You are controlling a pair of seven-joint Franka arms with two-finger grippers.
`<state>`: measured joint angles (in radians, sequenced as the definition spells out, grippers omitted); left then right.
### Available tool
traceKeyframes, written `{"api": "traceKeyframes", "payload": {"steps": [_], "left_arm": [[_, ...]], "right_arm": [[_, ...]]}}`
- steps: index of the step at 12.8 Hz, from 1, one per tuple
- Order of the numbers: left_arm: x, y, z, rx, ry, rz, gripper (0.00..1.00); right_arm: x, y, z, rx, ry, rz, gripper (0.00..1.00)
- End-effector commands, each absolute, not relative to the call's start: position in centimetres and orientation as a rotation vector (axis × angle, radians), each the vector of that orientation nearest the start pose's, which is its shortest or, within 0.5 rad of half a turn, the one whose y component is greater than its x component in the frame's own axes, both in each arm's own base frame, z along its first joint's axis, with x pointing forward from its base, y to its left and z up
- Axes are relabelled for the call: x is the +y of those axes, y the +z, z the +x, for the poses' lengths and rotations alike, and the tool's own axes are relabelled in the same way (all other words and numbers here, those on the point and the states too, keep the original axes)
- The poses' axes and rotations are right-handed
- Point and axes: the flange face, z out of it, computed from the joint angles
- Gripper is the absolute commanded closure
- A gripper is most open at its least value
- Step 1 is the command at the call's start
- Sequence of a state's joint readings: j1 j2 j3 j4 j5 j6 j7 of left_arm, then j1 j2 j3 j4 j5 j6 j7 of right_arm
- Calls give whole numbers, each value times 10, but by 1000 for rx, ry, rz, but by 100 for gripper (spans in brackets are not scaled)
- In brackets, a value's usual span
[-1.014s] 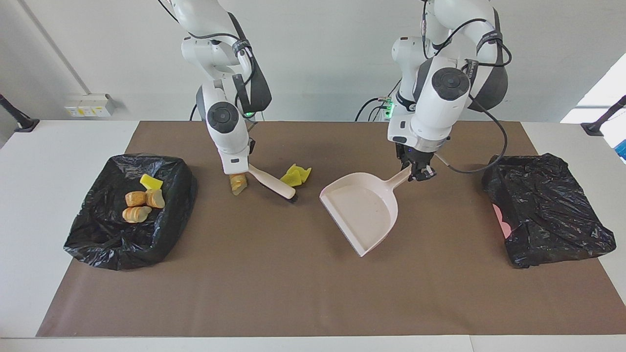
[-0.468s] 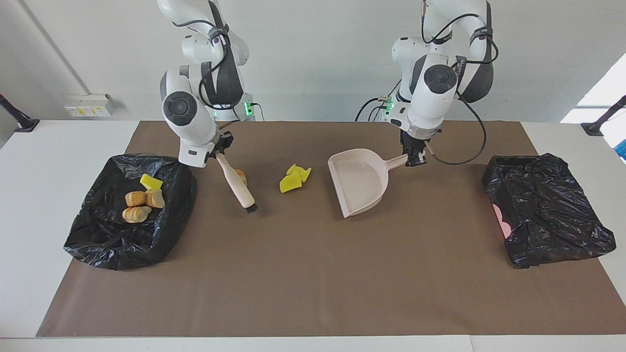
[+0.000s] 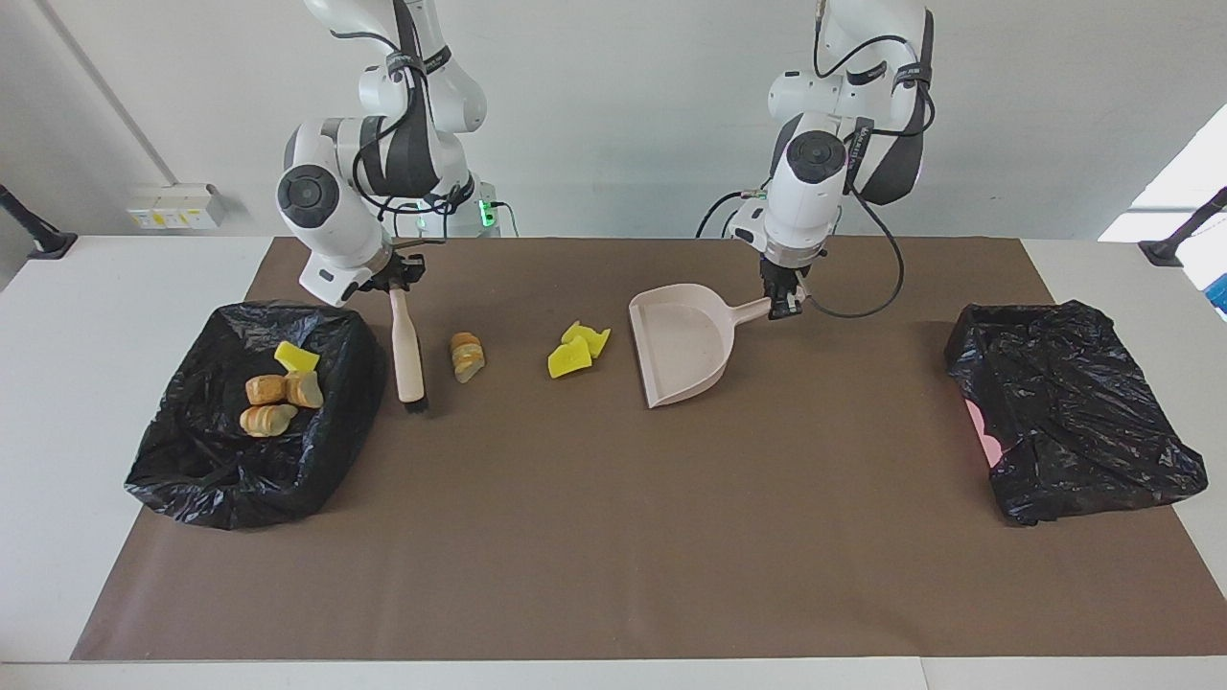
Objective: Sweep and dump trash in bin
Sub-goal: 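Sweep the sponge pieces with the right gripper while the left gripper holds the dustpan, then sweep the yellow sponges into the dustpan held by the left gripper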
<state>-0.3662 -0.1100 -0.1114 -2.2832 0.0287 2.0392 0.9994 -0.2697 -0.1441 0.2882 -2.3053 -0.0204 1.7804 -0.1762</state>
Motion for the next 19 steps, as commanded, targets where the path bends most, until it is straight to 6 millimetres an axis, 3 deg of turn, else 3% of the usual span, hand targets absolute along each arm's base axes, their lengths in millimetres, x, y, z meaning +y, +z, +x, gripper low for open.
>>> {"api": "traceKeyframes", "payload": {"steps": [1, 4, 6, 11, 15, 19], "left_arm": [[-217, 388, 418, 2095, 180, -2306, 100], [-219, 382, 415, 2070, 193, -2327, 100], [-219, 382, 414, 2061, 193, -2335, 100], [-219, 383, 414, 2058, 193, -2336, 100], [-218, 382, 414, 2055, 195, -2339, 100], [-218, 382, 414, 2048, 195, -2346, 100]], "right_arm": [[12, 368, 387, -198, 517, -3156, 100], [17, 341, 379, -110, 476, -3148, 100], [59, 333, 378, 23, 483, -3178, 100], [127, 328, 381, 136, 465, -3124, 100], [202, 320, 395, 226, 440, -3130, 100], [295, 312, 404, 152, 482, -3078, 100]]}}
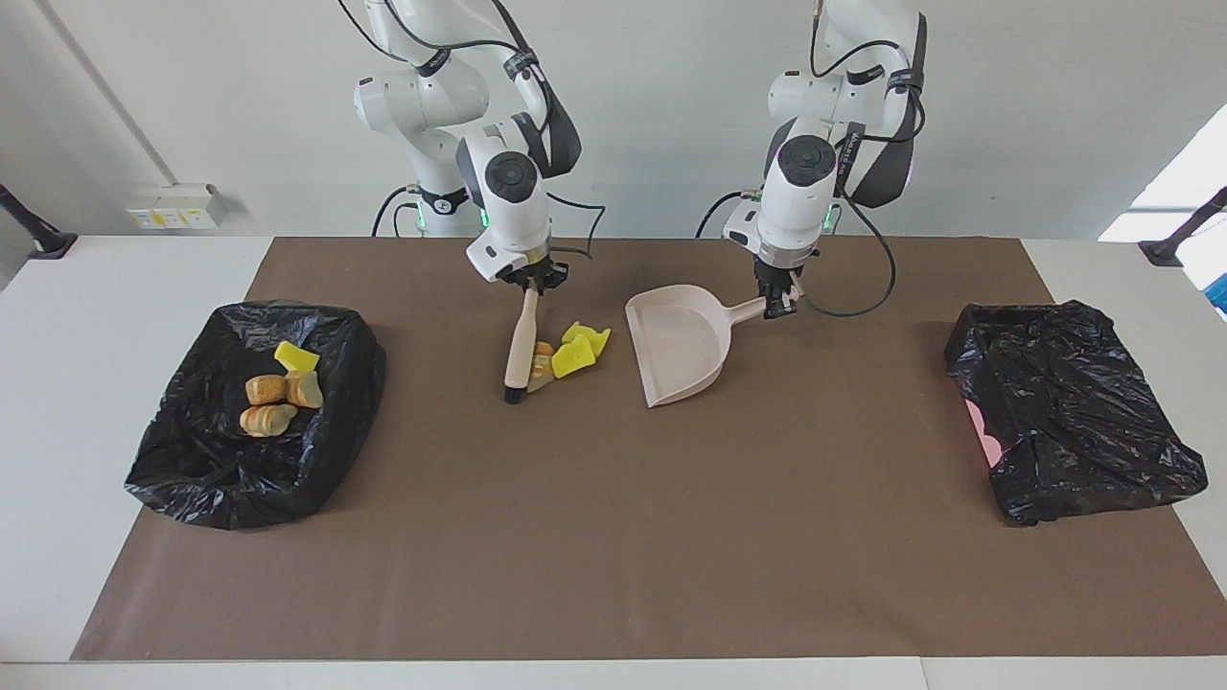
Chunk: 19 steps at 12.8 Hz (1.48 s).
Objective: Sweep and dump trash in bin
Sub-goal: 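Sweep the yellow sponges into the dustpan held by the left gripper, then carry the loaded dustpan with the left gripper toward the nearer trash bag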
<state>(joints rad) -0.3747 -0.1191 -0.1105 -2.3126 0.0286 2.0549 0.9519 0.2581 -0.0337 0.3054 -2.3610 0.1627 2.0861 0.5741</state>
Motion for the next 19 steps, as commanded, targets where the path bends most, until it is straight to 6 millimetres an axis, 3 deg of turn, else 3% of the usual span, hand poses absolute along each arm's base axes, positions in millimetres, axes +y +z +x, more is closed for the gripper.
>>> {"api": "traceKeyframes", "payload": {"steps": [1, 4, 5, 7, 8, 10, 12, 16, 19], "left_arm": [[-218, 382, 414, 2048, 195, -2346, 100], [-216, 382, 415, 2018, 195, -2372, 100], [-216, 382, 415, 2016, 195, -2373, 100], [-215, 382, 416, 2009, 195, -2379, 100], [-214, 382, 417, 1998, 196, -2390, 100], [-211, 381, 419, 1974, 200, -2418, 100], [-209, 384, 423, 1964, 184, -2431, 100], [-171, 418, 441, 1846, 100, -2561, 100], [-141, 450, 439, 1728, 40, -2716, 100]], "right_arm": [[315, 313, 409, 130, 496, -3042, 100], [371, 322, 406, 50, 507, -2942, 100], [379, 326, 410, 51, 516, -2901, 100], [399, 338, 406, -107, 498, -2844, 100], [399, 344, 406, -153, 502, -2824, 100], [388, 360, 409, -167, 519, -2825, 100], [358, 390, 417, -176, 525, -2840, 100], [316, 446, 421, -191, 479, -2892, 100], [324, 471, 412, -115, 464, -2987, 100]]}}
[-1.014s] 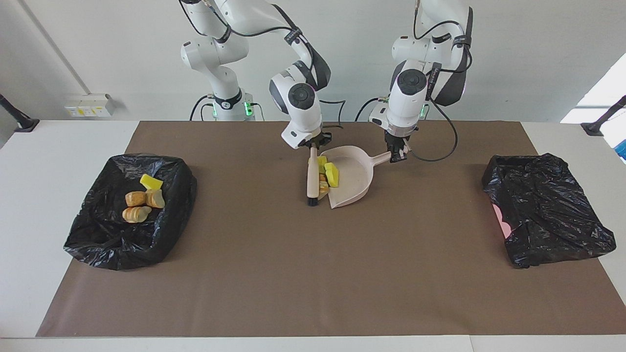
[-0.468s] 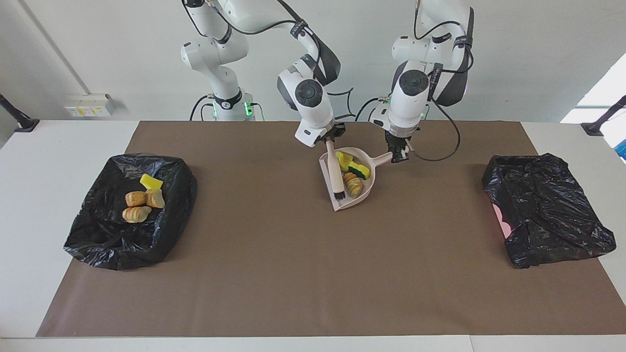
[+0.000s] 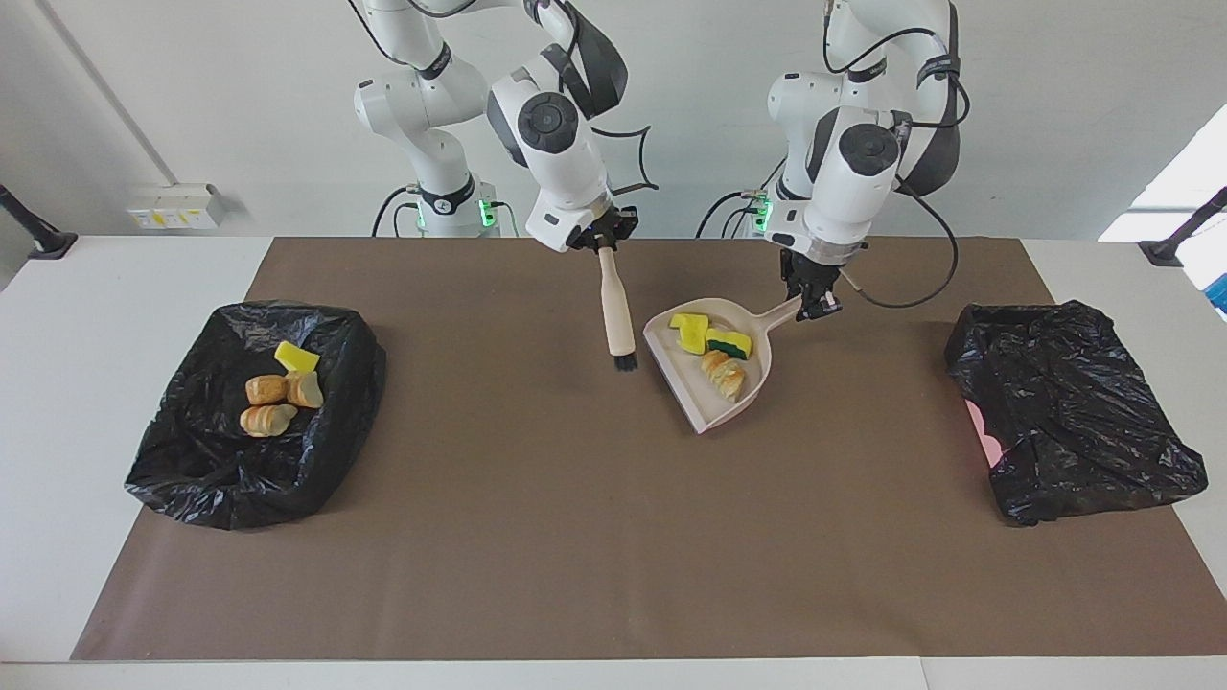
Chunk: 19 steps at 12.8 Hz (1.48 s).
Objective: Sweep and dump trash in bin
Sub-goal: 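Carry the loaded dustpan with the left gripper toward the nearer trash bag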
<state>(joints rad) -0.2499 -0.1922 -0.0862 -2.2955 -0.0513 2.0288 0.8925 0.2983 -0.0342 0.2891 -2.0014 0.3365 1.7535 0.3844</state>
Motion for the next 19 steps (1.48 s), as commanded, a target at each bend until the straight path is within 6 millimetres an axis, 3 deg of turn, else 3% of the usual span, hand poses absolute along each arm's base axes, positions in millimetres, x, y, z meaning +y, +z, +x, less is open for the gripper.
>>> {"api": "traceKeyframes", "payload": {"steps": [1, 3, 4, 5, 9, 11, 13, 15, 16, 17, 18, 19], "left_arm": [[-126, 462, 439, 1682, 18, -2749, 100], [-95, 489, 444, 1603, 69, -2815, 100], [-72, 507, 449, 1555, 89, -2851, 100], [-47, 525, 454, 1488, 85, -2887, 100], [63, 584, 463, 1233, -41, -2962, 100], [114, 591, 460, 1090, -65, -3007, 100], [161, 600, 447, 982, 6, -2973, 100], [219, 607, 445, 1009, 43, -2945, 100], [257, 610, 444, 1030, 70, -2910, 100], [288, 608, 446, 1063, 97, -2871, 100], [313, 609, 449, 1106, 103, -2834, 100], [328, 607, 453, 1127, 116, -2812, 100]], "right_arm": [[331, 472, 400, -65, 454, -3011, 100], [366, 462, 362, -62, 438, -3059, 100], [380, 447, 351, -28, 416, -3090, 100], [390, 442, 347, -12, 397, -3085, 100], [455, 381, 322, -34, 394, -3108, 100], [474, 359, 316, -39, 379, -3101, 100], [479, 340, 319, -36, 386, -3095, 100], [484, 325, 317, -26, 385, -3085, 100], [484, 323, 316, -25, 400, -3089, 100], [484, 324, 316, -25, 400, -3089, 79], [484, 328, 318, -58, 377, -3095, 1], [485, 340, 324, -62, 353, -3090, 0]]}}
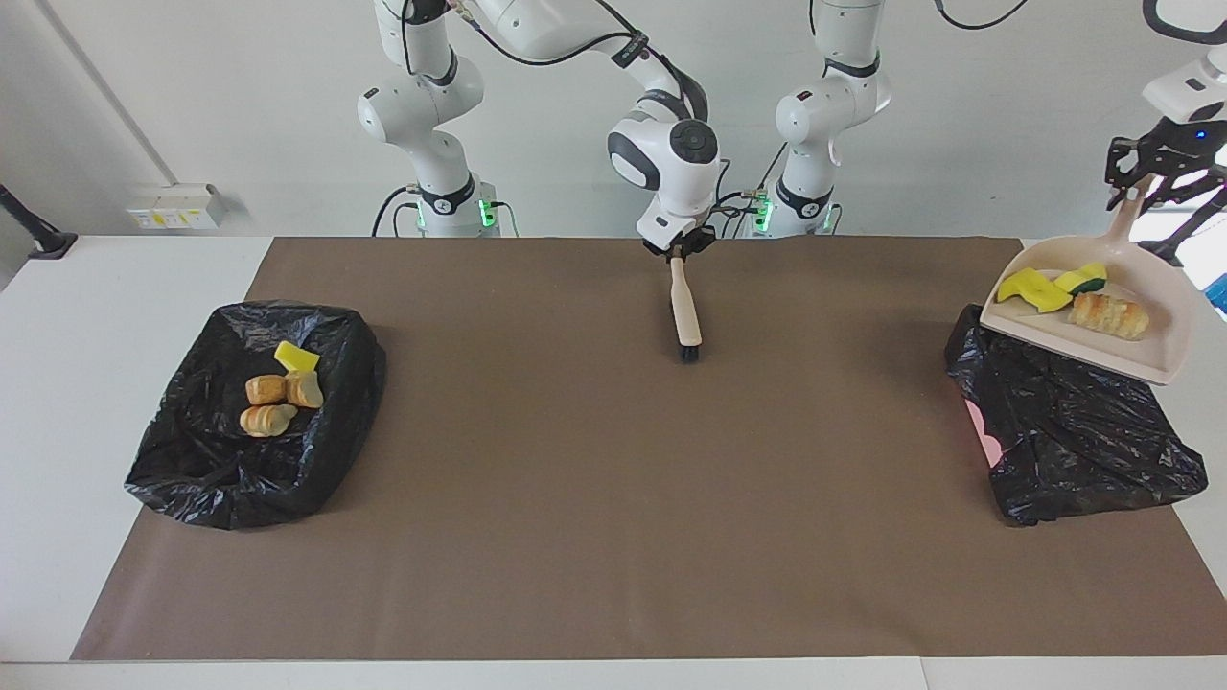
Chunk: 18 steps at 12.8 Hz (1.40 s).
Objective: Sweep and dump trash in bin
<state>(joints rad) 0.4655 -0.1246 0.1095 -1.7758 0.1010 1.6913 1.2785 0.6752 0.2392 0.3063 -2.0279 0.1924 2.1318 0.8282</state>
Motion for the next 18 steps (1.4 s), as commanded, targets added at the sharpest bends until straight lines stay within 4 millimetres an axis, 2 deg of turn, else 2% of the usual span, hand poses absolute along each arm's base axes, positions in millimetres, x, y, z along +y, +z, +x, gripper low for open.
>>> {"api": "traceKeyframes", "payload": {"steps": [1, 3, 5, 7, 11, 13, 16, 17, 18], "left_arm": [[339, 608, 456, 1124, 145, -2775, 100], [351, 603, 467, 1129, 217, -2669, 100], [360, 589, 480, 1139, 256, -2609, 100], [355, 589, 491, 1172, 333, -2494, 100], [305, 582, 526, 1312, 477, -2317, 100], [277, 568, 539, 1384, 568, -2218, 100], [278, 569, 539, 1386, 610, -2181, 100], [268, 571, 544, 1402, 659, -2124, 100], [248, 575, 551, 1420, 729, -2053, 100]], "right_arm": [[488, 351, 327, -68, 370, -3098, 0], [486, 369, 336, -90, 384, -3136, 0], [483, 395, 350, -100, 389, -3166, 0], [464, 430, 373, -73, 372, -3156, 0], [397, 497, 413, -219, 374, -3127, 0], [371, 532, 437, -303, 369, -3115, 0], [310, 571, 481, -384, 314, -3078, 0], [287, 583, 491, -408, 285, -3065, 0], [263, 594, 500, -411, 246, -3057, 0]]}}
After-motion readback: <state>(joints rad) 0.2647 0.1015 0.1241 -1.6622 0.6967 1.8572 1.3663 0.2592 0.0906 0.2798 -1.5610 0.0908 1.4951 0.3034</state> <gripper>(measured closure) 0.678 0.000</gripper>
